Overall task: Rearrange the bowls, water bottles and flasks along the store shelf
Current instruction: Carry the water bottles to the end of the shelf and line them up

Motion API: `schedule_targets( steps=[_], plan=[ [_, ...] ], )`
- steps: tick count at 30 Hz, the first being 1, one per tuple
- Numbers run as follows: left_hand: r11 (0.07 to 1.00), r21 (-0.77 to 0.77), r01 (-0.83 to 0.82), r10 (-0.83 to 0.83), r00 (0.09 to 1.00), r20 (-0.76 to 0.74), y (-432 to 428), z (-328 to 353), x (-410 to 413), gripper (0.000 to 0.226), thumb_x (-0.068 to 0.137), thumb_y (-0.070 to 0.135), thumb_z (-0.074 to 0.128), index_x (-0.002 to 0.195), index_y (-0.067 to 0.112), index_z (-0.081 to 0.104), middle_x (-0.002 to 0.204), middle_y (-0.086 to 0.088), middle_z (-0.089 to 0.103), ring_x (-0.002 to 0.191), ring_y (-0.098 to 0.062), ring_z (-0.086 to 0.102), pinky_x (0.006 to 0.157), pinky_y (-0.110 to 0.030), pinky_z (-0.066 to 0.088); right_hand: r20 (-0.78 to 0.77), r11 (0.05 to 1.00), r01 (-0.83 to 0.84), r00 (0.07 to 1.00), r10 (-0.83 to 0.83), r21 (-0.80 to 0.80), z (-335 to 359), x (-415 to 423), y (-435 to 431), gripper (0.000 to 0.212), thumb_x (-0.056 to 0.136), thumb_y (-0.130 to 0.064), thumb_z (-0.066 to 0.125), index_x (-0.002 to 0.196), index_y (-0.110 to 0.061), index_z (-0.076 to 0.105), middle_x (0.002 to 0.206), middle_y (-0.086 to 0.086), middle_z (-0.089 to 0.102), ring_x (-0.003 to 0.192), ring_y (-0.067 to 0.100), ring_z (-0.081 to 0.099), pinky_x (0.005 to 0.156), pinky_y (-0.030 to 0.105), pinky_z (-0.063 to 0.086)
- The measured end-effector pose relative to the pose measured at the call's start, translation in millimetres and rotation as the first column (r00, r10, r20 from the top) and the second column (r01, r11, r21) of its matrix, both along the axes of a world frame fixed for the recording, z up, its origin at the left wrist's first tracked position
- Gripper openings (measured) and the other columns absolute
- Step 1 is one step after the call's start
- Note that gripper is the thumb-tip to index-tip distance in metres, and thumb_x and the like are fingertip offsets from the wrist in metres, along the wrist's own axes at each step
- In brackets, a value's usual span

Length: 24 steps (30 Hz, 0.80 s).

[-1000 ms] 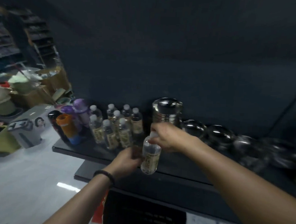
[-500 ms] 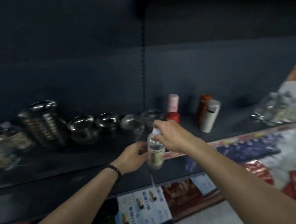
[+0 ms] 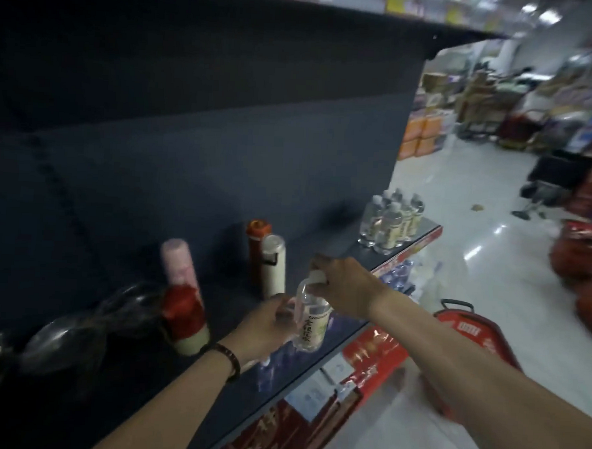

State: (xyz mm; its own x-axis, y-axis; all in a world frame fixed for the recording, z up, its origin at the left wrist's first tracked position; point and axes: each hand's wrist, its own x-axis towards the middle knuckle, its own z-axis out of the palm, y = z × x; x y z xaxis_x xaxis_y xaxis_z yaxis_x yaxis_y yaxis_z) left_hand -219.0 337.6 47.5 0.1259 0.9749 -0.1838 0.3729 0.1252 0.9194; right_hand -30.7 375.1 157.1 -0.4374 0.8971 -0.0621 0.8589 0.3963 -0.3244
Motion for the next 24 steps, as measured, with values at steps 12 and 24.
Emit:
schedule_targets(
  steps=[12,24],
  plan=[
    [0.998,-0.036,0.05,-0.045,0.993,0.112,199,6,102,0.045,0.094,0.009,0.077,0.132,0.025,0.058,0.127,0.004,0.07,0.114,-0.01,0.069,0.095,-0.04,0.062,-0.082,0.983,0.169,0.981,-0.175,-0.07,7,94,207,0.038,0.104,-0.031,0.064,0.136,-0.011,0.065,0.13,0.013,0.067,0.122,0.034,0.063,0.093,0.032,0.048],
    [0.966,-0.125,-0.227,0.242,0.963,0.118,350,-19,196,0.038,0.093,0.0,0.064,0.11,0.034,0.066,0.111,0.007,0.076,0.105,-0.017,0.073,0.091,-0.045,0.062,0.012,0.997,-0.058,0.998,0.058,-0.046,-46,156,398,0.042,0.102,-0.034,0.069,0.137,-0.013,0.058,0.126,0.016,0.069,0.114,0.036,0.067,0.083,0.034,0.048]
  ],
)
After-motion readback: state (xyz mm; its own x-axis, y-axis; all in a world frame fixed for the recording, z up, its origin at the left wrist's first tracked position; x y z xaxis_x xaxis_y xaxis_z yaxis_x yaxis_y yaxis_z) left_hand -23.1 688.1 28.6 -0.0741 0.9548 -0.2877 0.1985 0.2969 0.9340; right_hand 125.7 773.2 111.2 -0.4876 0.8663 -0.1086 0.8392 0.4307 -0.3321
